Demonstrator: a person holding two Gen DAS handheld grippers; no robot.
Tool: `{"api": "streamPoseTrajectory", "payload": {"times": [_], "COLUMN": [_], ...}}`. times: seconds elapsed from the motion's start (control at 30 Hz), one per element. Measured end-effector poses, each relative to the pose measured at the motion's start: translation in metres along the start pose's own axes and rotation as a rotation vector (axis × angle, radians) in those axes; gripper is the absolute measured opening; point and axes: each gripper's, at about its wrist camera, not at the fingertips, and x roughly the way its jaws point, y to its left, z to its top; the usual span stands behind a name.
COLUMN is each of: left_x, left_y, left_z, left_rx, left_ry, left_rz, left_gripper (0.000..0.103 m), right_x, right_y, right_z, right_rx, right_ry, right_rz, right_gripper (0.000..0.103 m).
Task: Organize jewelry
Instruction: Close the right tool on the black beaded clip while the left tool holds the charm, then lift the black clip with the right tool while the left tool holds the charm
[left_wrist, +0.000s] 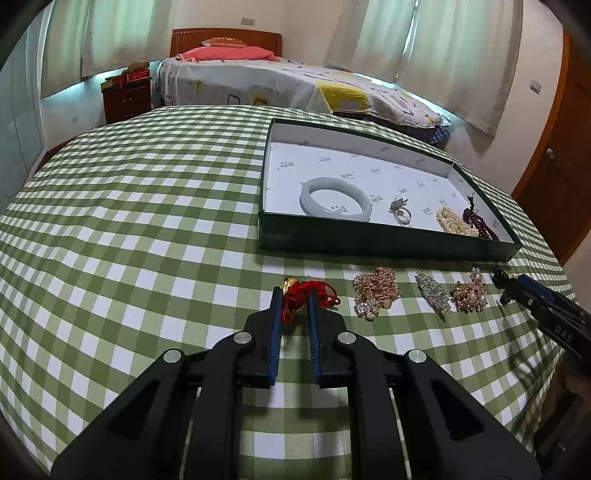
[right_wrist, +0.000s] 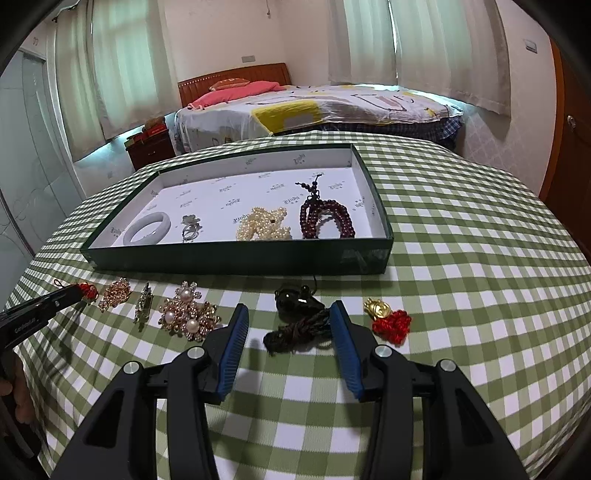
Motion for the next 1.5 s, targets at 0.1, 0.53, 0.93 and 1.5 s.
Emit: {"api": "streamPoseTrajectory", "payload": {"times": [0.1, 0.53, 0.93, 1.5], "left_x": [0.001, 0.005, 0.006, 0.001], "left_y": [0.0, 0.0, 0.0, -0.004], "left_z": [0.0, 0.0, 0.0, 0.001], "left_rx": [-0.002, -0.004, -0.002, 0.002], "left_ry": [0.004, 0.01, 0.008, -0.002], "left_rz": [0.0, 0.0, -0.001, -0.007], "left_gripper": [0.013, 0.013, 0.013, 0.013], "right_x": [0.007, 0.015, 0.014, -0.002], "right_y": [0.002, 0.001, 0.007, 0.01], "right_z": [0.002, 0.013, 0.007, -0.004], "right_rx": [-0.015, -0.029, -0.089, -0.093], "right_ry": [0.019, 0.023, 0.032, 0.013], "right_rz": [-0.002, -0.027, -0.06, -0.031], "right_gripper": [0.046, 0.05, 0.031, 0.02]}}
